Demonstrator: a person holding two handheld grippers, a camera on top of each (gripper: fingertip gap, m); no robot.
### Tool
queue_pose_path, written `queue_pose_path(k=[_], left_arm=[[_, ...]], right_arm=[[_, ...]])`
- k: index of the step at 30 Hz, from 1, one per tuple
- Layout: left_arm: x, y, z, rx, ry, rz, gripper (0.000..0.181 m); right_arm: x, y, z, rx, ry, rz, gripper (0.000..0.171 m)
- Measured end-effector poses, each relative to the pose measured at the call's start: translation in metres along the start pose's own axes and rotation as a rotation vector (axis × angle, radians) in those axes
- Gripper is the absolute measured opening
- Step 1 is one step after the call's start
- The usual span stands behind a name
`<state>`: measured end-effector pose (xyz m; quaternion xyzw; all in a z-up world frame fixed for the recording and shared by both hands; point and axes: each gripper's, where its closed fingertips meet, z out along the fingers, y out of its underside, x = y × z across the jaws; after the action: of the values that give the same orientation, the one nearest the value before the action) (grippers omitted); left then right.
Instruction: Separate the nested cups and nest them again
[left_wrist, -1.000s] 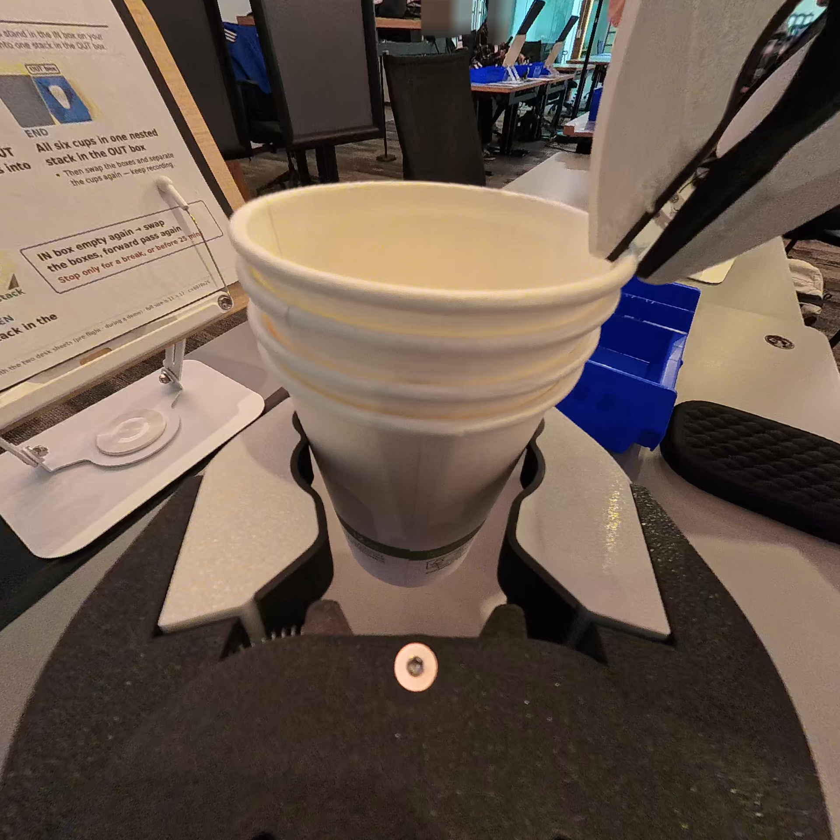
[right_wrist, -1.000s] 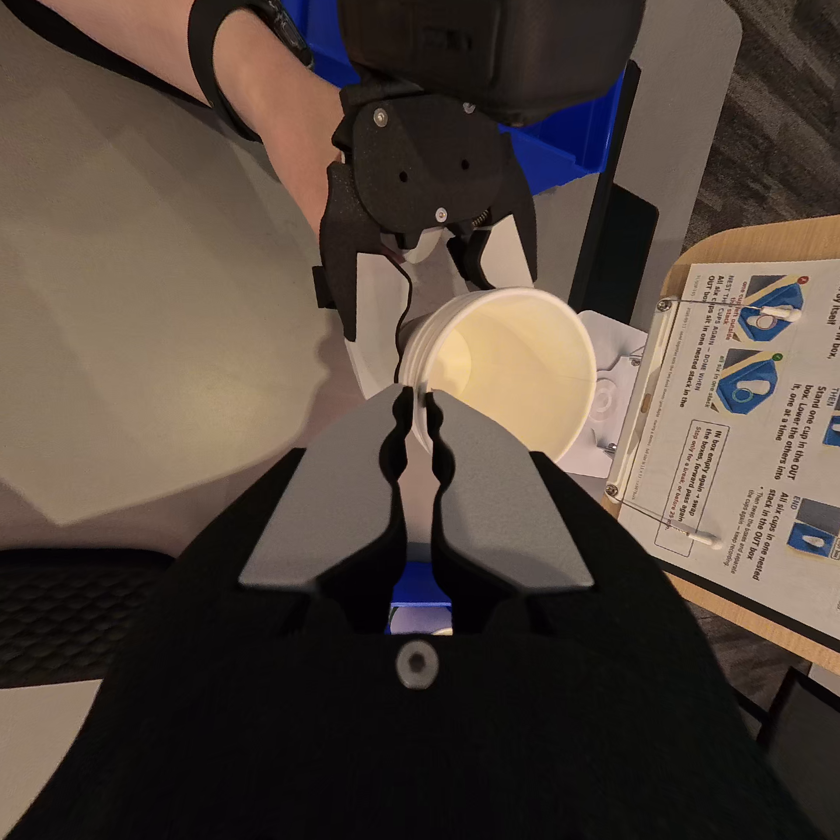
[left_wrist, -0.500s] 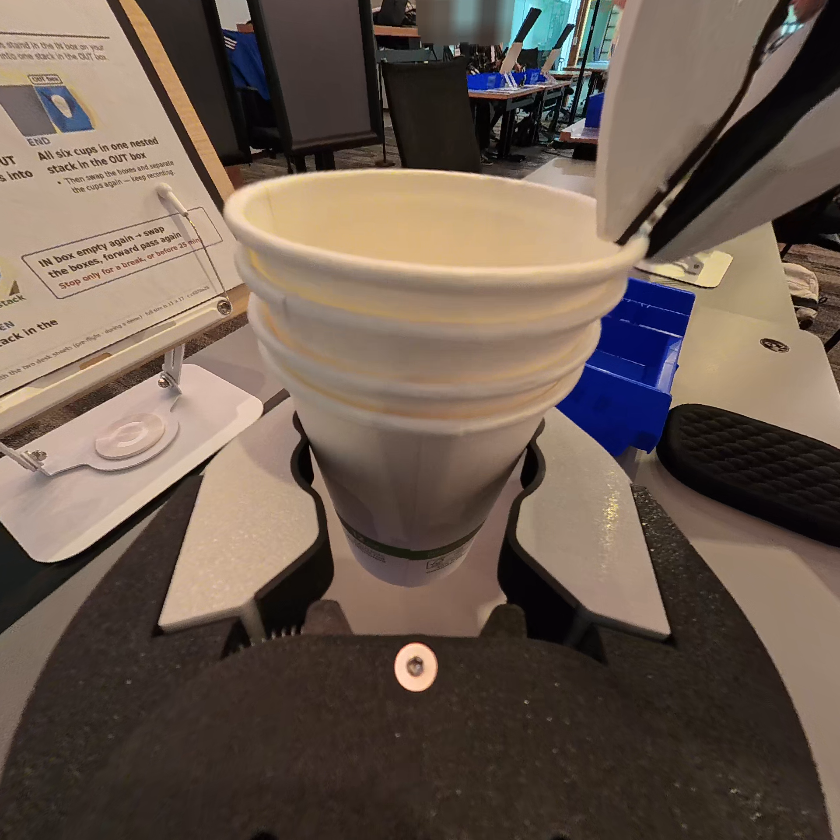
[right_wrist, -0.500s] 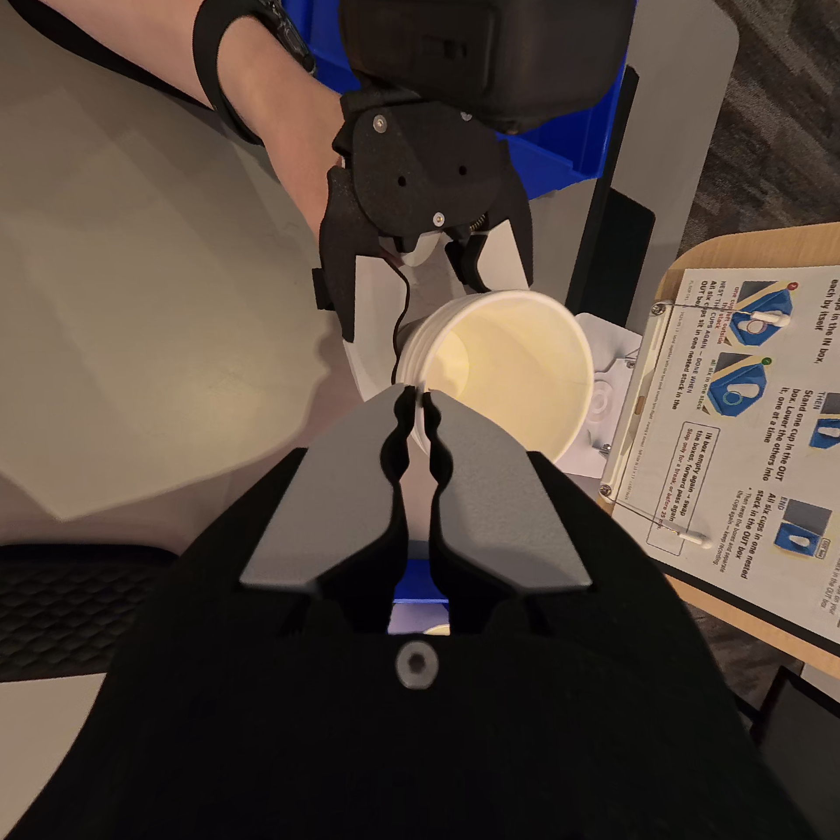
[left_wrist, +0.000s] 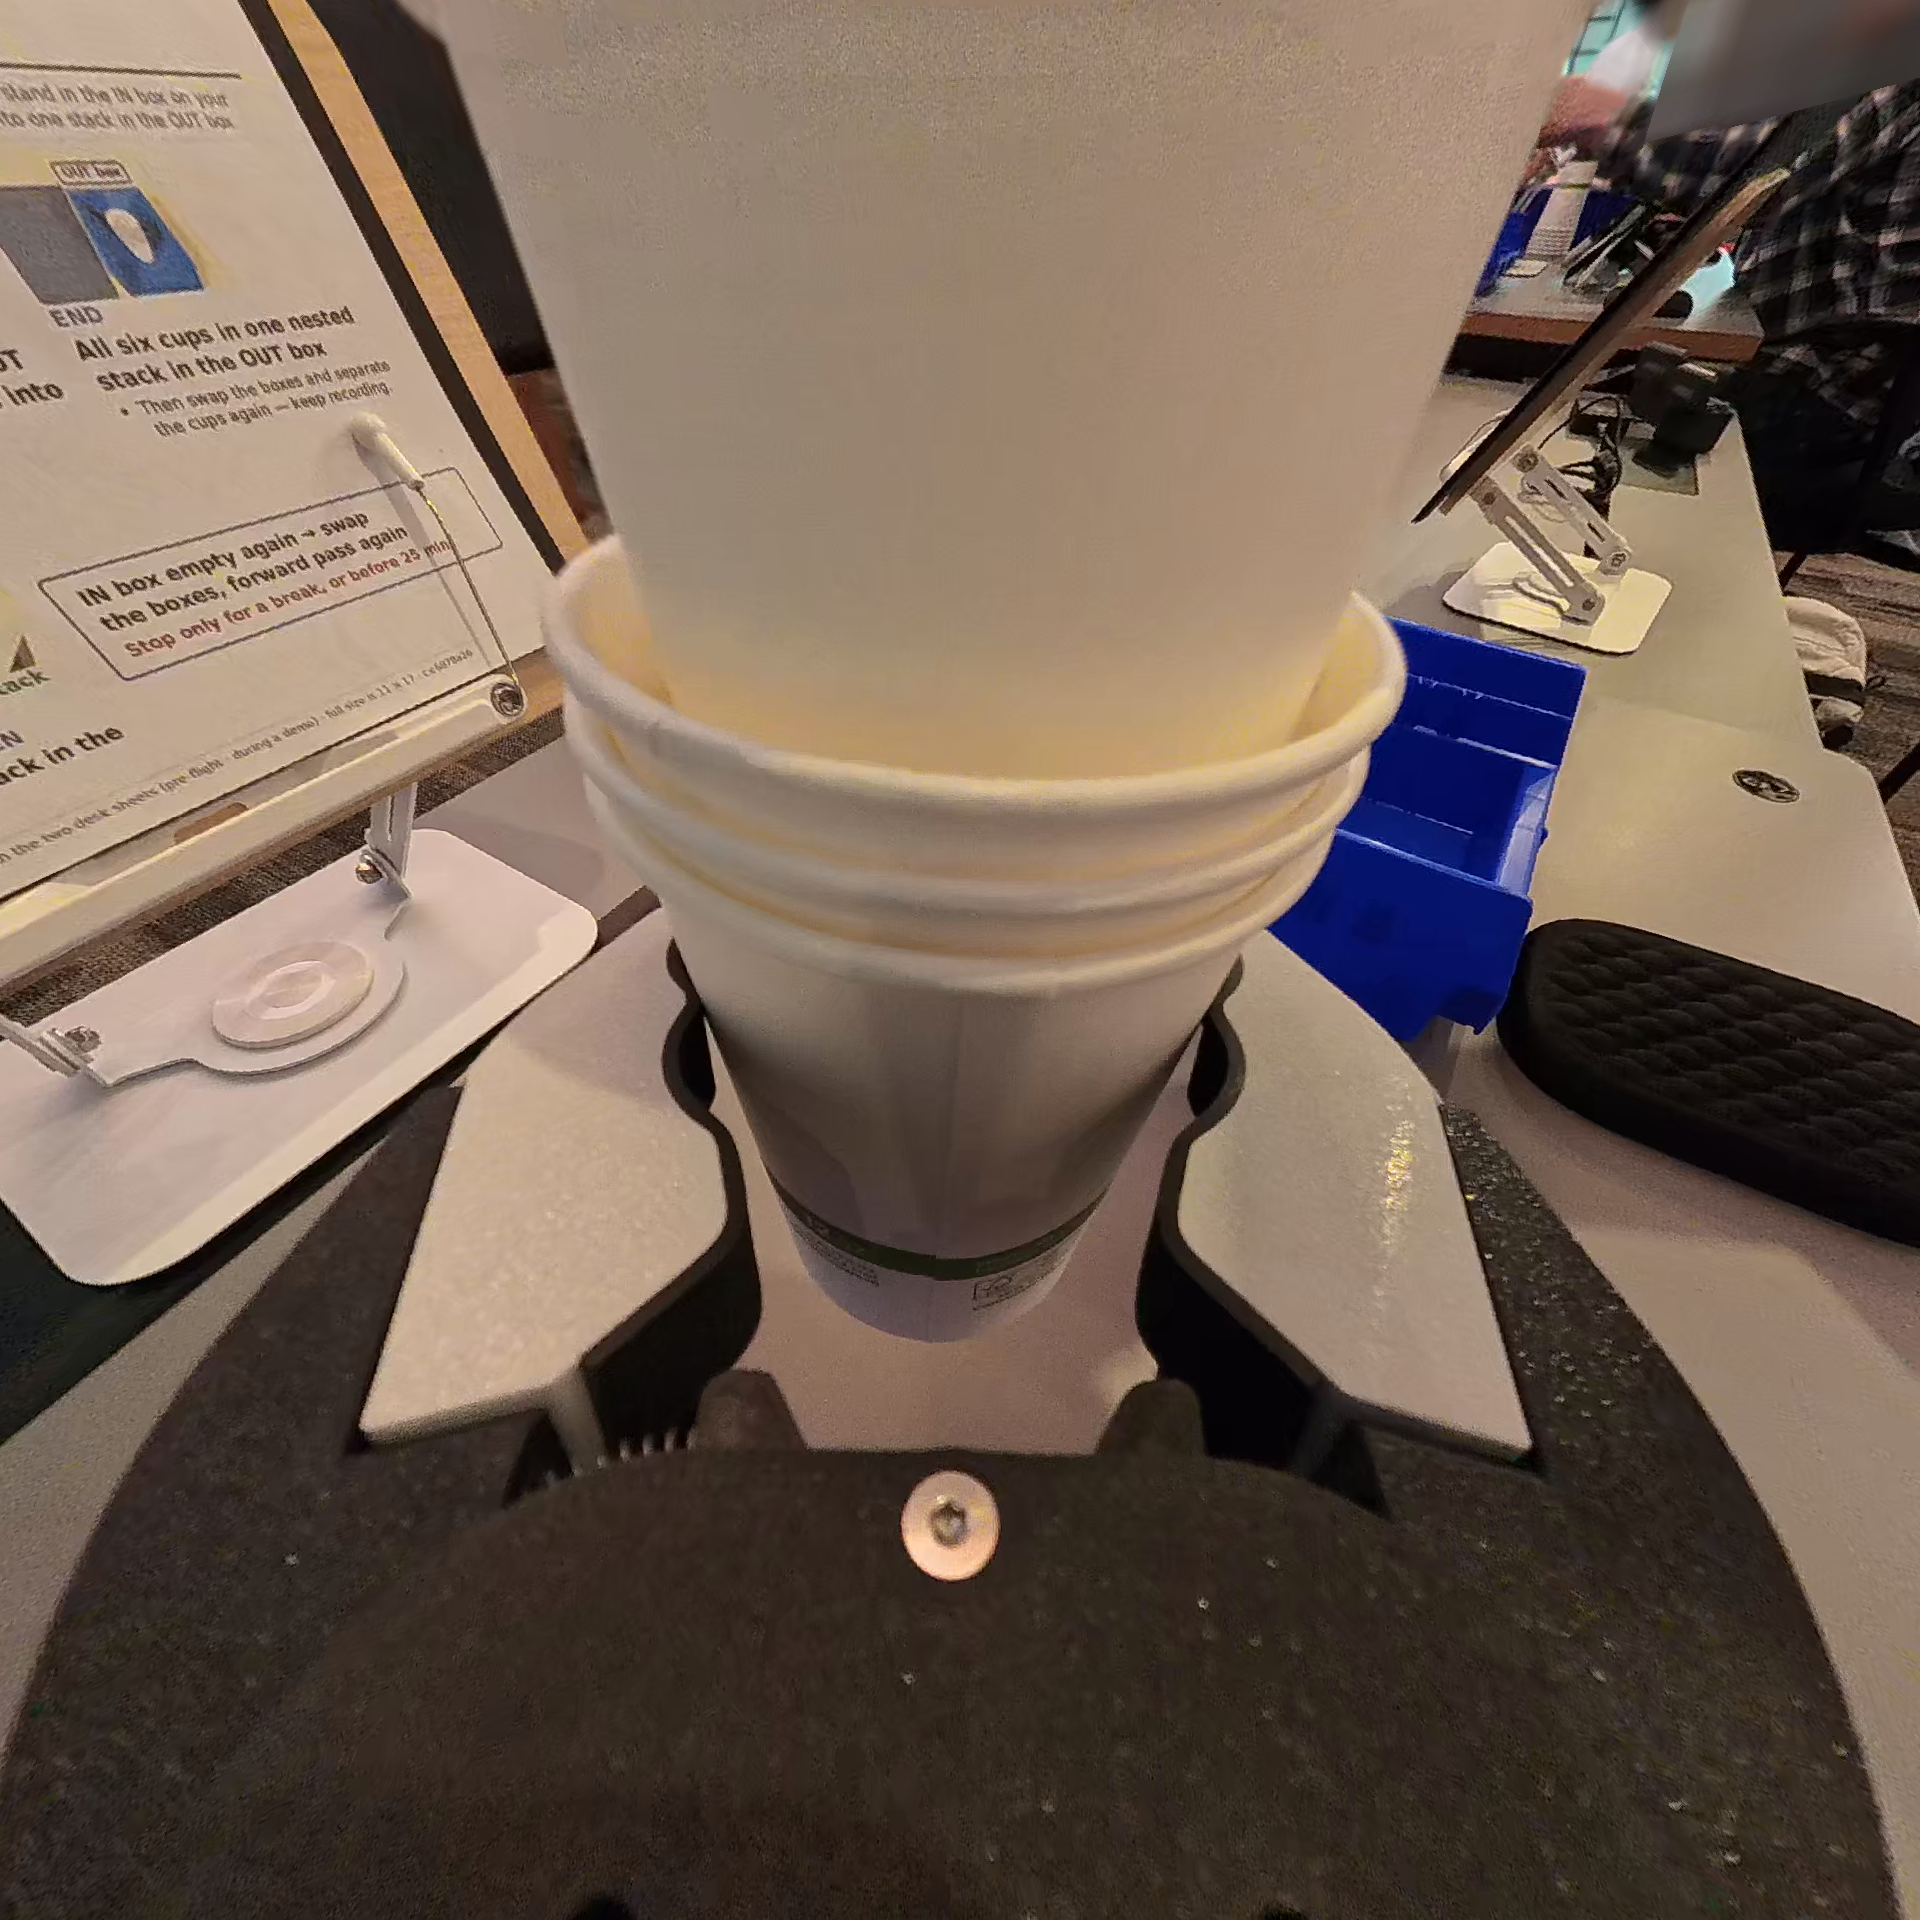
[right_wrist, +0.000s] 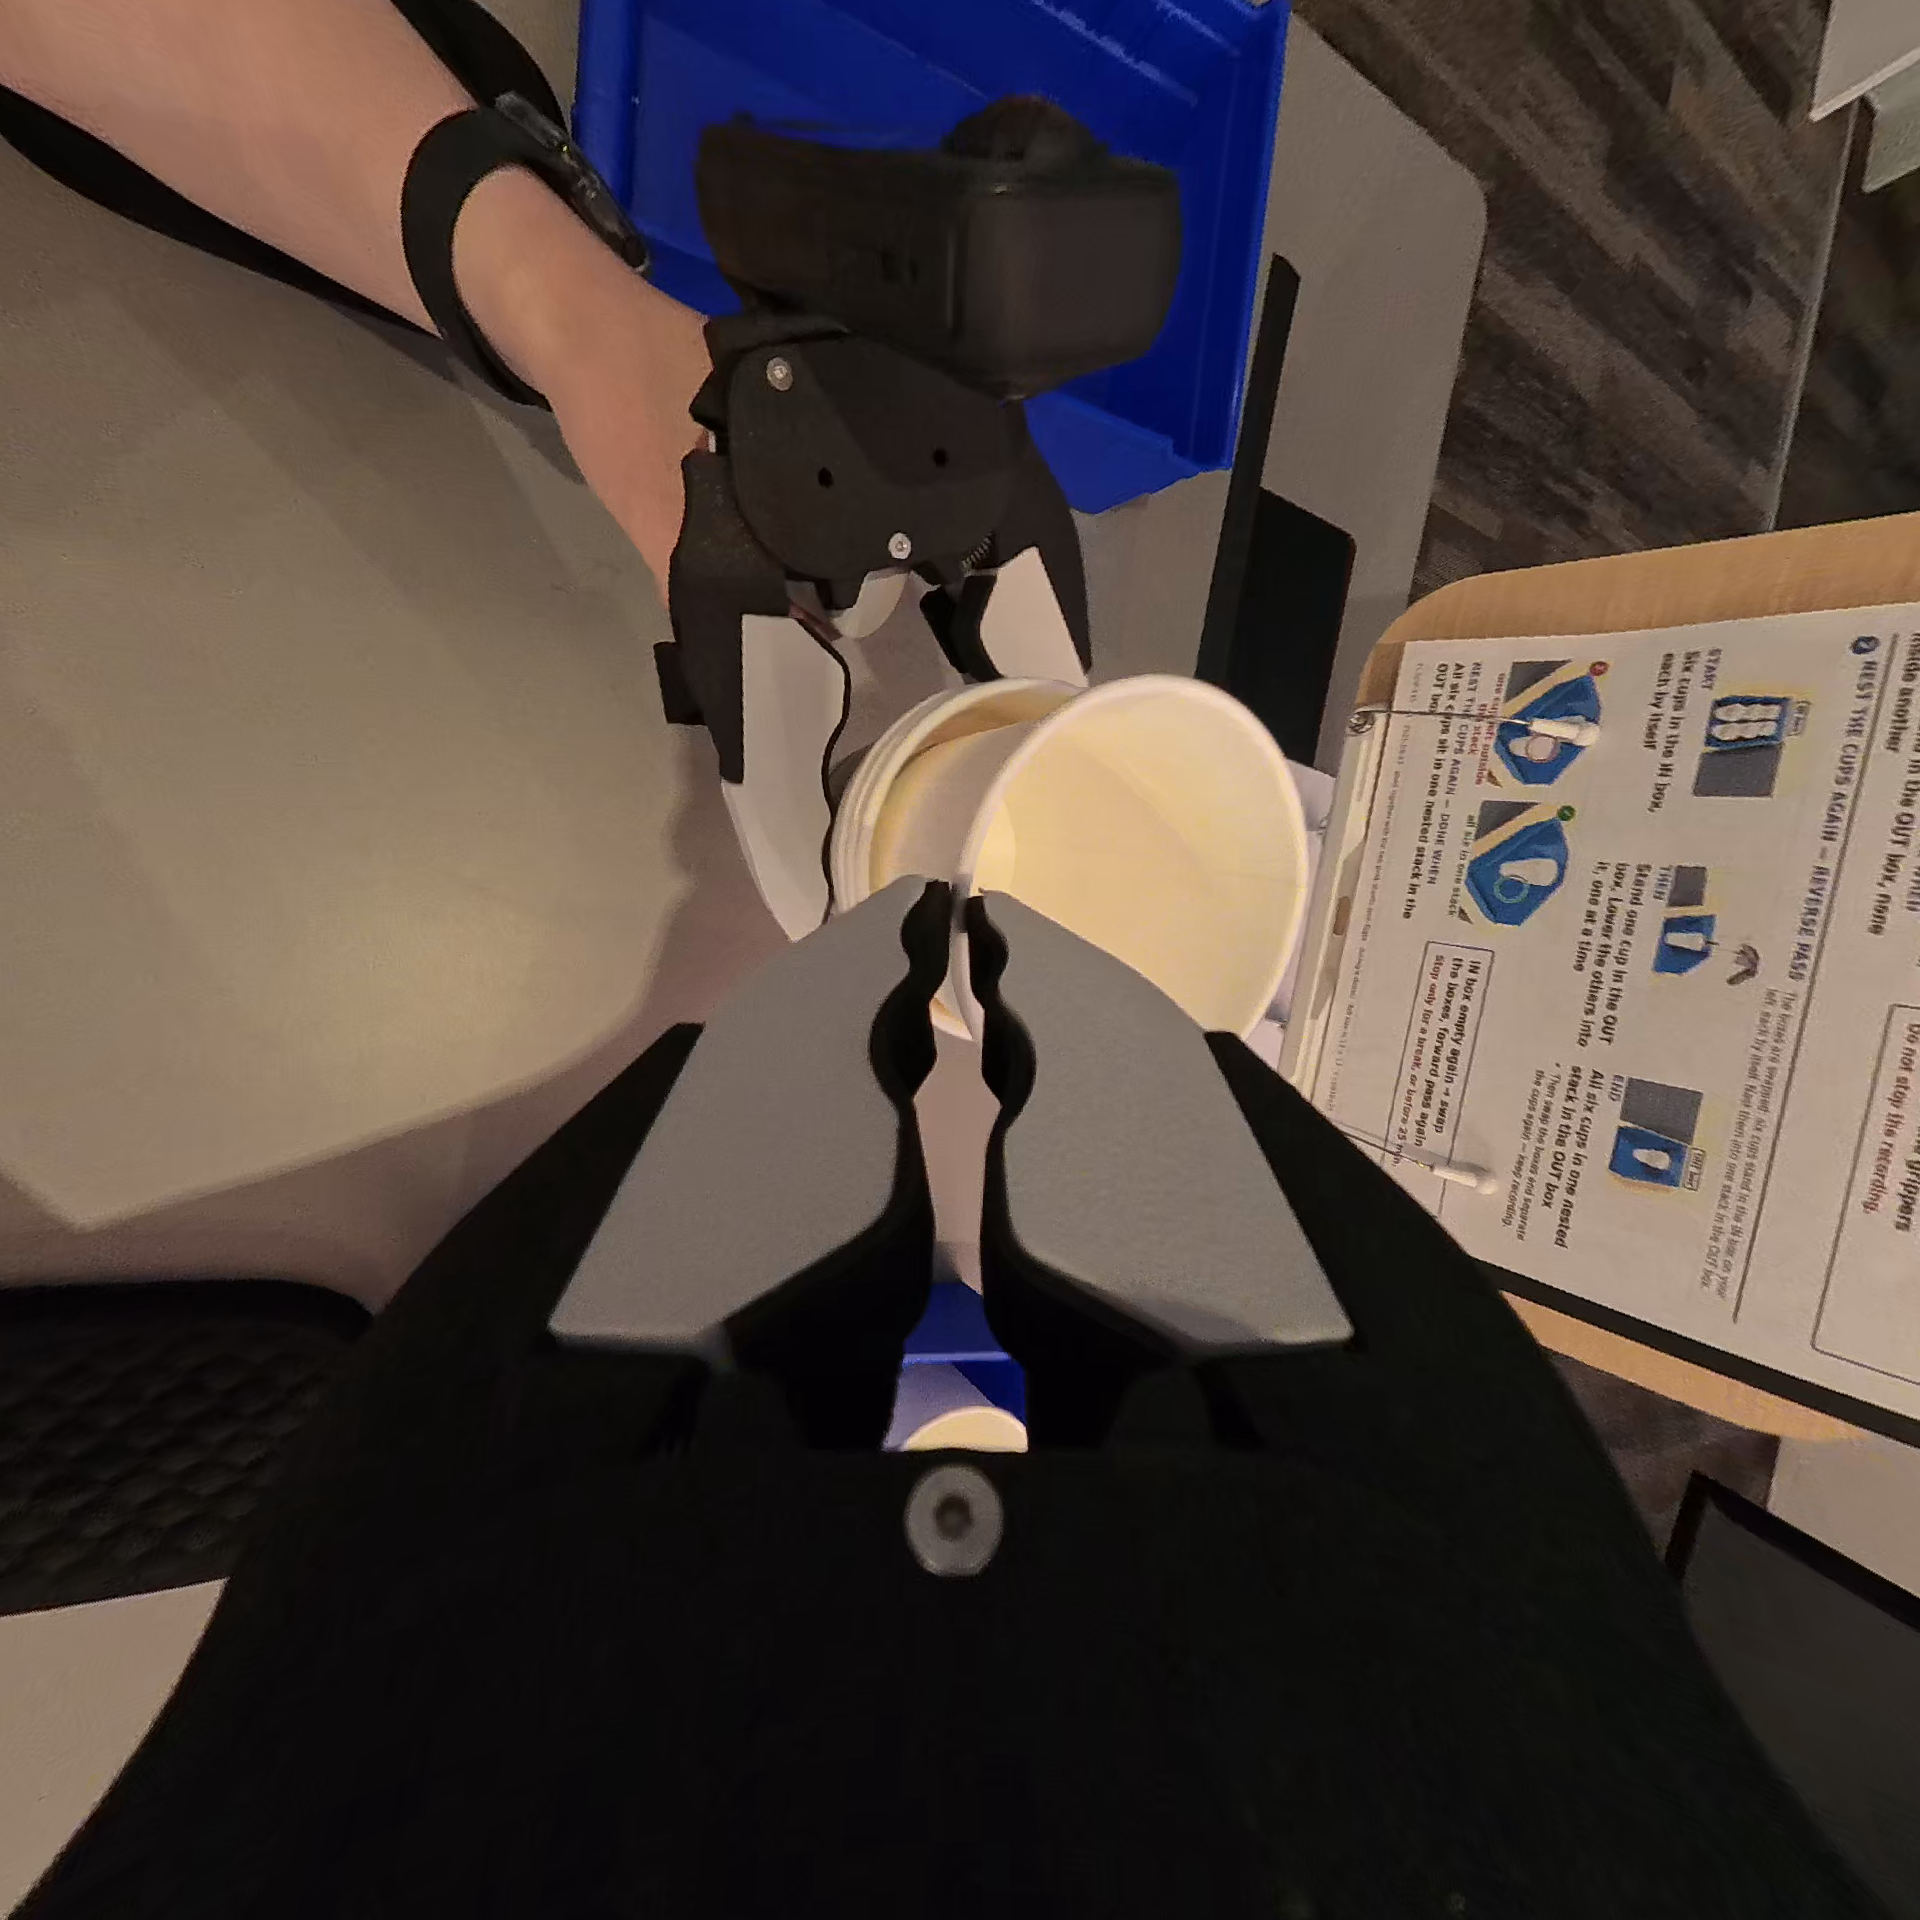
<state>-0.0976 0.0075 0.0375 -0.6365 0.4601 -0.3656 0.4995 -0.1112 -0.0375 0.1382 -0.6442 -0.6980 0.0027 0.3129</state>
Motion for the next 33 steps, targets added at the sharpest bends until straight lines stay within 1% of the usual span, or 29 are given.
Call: queue_pose_path(k=[5,11,15,19,22,25,28,33], left_arm=[[0.000,0.002,0.001,-0.008,0.001,0.004,0.091],[0.001,0.002,0.002,-0.008,0.005,-0.002,0.091],[0.002,0.003,0.003,-0.010,0.006,0.001,0.091],[0.003,0.004,0.004,-0.014,0.008,0.001,0.092],[0.004,0.004,0.005,-0.016,0.008,0.005,0.091],[0.003,0.004,0.004,-0.015,0.006,0.005,0.092],[0.002,0.002,0.003,-0.009,0.005,0.001,0.091],[0.000,-0.005,-0.004,0.012,-0.004,0.003,0.091]], right_arm=[[0.011,0.002,-0.023,0.036,0.062,0.019,0.003],[0.022,0.004,-0.063,0.088,0.160,0.044,0.003],[0.024,0.015,-0.088,0.081,0.220,0.065,0.003],[0.020,0.035,-0.107,0.062,0.262,0.105,0.003],[0.014,0.059,-0.118,0.026,0.282,0.152,0.003],[0.007,0.092,-0.126,-0.034,0.296,0.221,0.003],[-0.005,0.132,-0.131,-0.113,0.306,0.300,0.003],[-0.035,0.210,-0.132,-0.279,0.291,0.450,0.003]])
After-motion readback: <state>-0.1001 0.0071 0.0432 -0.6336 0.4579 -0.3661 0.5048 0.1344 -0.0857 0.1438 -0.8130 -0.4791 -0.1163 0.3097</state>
